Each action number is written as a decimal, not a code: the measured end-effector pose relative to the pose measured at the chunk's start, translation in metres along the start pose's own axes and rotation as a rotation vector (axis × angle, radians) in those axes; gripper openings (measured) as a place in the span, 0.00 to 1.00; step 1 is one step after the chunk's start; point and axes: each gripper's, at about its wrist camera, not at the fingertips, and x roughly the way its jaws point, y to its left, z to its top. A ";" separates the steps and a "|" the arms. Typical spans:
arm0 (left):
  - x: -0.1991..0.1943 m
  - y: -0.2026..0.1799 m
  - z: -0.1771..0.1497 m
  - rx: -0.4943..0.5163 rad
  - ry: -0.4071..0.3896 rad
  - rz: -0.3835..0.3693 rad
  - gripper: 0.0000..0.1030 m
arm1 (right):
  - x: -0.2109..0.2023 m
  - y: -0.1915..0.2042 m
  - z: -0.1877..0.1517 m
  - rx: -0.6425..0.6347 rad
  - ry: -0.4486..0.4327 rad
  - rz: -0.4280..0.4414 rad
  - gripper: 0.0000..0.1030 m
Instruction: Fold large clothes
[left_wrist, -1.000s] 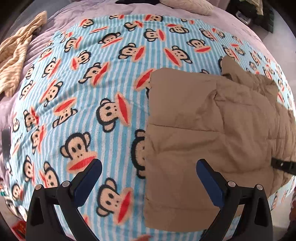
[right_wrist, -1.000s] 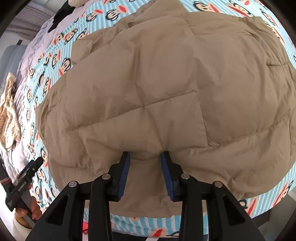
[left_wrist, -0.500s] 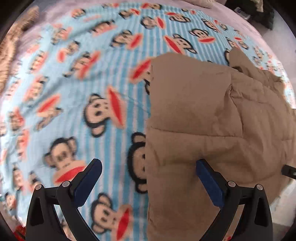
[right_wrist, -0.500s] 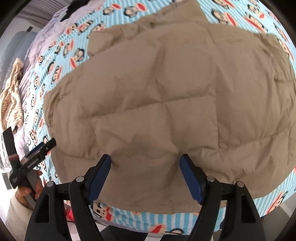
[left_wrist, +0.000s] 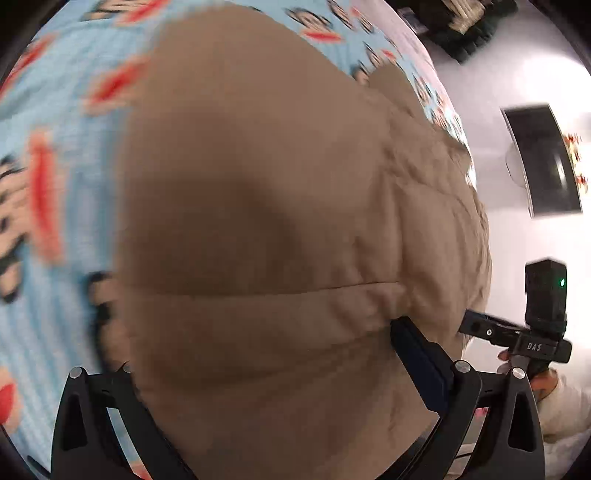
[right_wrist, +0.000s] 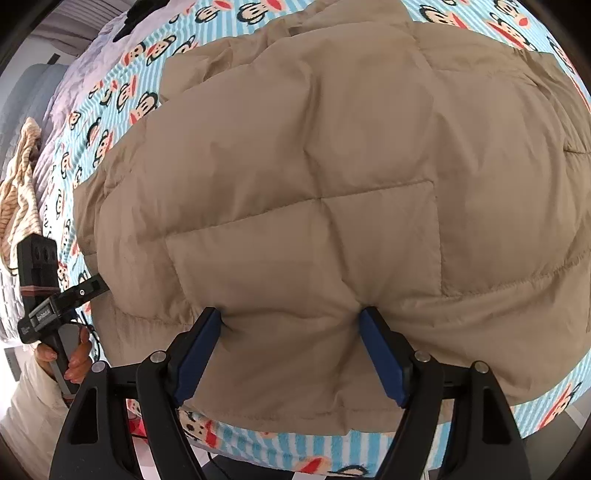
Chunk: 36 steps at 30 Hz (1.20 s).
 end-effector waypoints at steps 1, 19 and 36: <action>0.005 -0.005 0.001 0.012 0.011 0.014 0.99 | 0.001 0.001 0.000 -0.002 0.000 -0.003 0.80; -0.047 -0.082 -0.001 0.067 -0.051 -0.025 0.27 | -0.010 -0.006 0.002 0.044 0.027 0.071 0.82; -0.058 -0.242 0.023 0.163 -0.039 -0.039 0.27 | 0.012 -0.020 0.101 0.058 -0.202 0.189 0.06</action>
